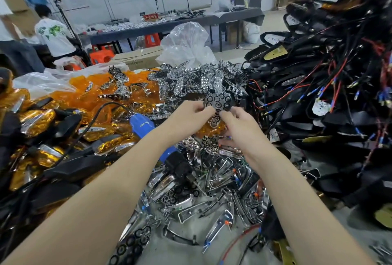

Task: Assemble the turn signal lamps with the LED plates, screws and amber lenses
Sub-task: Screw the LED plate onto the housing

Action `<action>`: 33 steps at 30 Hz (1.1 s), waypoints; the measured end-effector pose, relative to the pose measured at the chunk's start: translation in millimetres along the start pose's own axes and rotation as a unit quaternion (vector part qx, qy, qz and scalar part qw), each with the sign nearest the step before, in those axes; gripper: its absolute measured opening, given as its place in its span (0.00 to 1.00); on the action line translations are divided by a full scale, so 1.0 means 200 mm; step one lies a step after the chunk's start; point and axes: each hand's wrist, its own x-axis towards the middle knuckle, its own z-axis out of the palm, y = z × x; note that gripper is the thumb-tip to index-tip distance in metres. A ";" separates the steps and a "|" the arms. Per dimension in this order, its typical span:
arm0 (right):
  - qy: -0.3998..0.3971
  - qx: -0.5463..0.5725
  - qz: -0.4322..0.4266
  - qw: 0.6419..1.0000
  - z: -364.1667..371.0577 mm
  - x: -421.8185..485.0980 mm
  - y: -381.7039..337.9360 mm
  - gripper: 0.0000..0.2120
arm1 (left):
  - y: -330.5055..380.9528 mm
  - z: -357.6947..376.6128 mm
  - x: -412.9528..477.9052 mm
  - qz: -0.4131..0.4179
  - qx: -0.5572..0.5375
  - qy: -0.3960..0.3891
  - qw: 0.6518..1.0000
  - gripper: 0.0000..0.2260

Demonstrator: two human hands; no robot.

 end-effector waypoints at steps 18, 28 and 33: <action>-0.040 -0.275 -0.087 0.957 0.03 -0.03 0.00 0.16 | -0.02 -0.10 -0.19 -0.089 0.018 0.146 0.985 0.13; -0.048 -0.373 -0.144 0.915 0.08 -0.31 -0.13 0.16 | 0.08 -0.29 -0.45 -0.112 -0.020 0.204 0.972 0.07; -0.097 -0.446 -0.186 0.870 0.11 -0.43 -0.21 0.16 | 0.07 -0.35 -0.58 -0.118 -0.049 0.223 0.966 0.09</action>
